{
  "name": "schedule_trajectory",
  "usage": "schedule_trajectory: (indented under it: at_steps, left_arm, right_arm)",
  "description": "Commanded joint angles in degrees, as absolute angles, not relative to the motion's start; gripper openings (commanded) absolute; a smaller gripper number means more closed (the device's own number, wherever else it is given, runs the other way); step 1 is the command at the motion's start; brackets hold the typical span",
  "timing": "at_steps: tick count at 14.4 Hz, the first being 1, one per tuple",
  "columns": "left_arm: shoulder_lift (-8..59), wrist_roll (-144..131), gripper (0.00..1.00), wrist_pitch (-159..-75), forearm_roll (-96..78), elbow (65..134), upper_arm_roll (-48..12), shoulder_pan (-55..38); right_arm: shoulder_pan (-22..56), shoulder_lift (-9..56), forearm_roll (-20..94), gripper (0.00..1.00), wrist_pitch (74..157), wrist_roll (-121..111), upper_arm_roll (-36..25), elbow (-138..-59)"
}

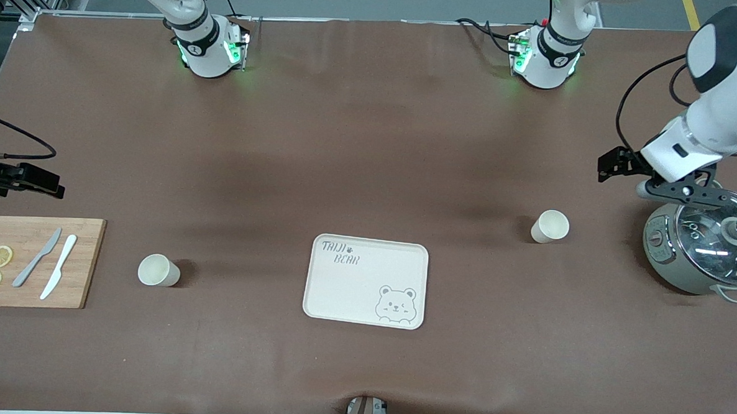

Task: Place white IKEA cup upright on tray with both arms
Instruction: 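Reach the left gripper to the cup while the right gripper reaches the other cup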

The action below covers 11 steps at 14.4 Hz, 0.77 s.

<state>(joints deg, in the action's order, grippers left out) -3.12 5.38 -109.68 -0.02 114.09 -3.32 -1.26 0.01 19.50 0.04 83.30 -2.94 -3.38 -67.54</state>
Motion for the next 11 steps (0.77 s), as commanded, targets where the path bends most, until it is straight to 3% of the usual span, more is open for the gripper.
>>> schedule_trajectory:
  at_steps: [1,4,6,11]
  left_arm:
    - [-4.92,7.37,1.00,-117.48,0.26,122.15,-3.34,-0.97]
    - [-1.68,8.26,1.00,-120.93,0.09,123.58,-3.34,0.09]
    - [0.78,8.70,1.00,-124.17,0.09,124.19,-3.25,0.17]
    - [5.18,8.79,1.00,-133.31,0.09,126.38,-3.25,0.26]
  right_arm:
    - [-0.96,19.16,-0.36,1.00,83.50,-2.72,-3.08,-68.29]
    - [-1.23,20.39,-0.78,1.00,84.11,-2.81,-3.08,-68.38]
    - [-0.97,21.00,-0.97,1.00,90.32,-3.25,-3.08,-69.34]
    - [-1.93,24.33,-0.35,1.00,96.14,-10.37,-2.99,-72.76]
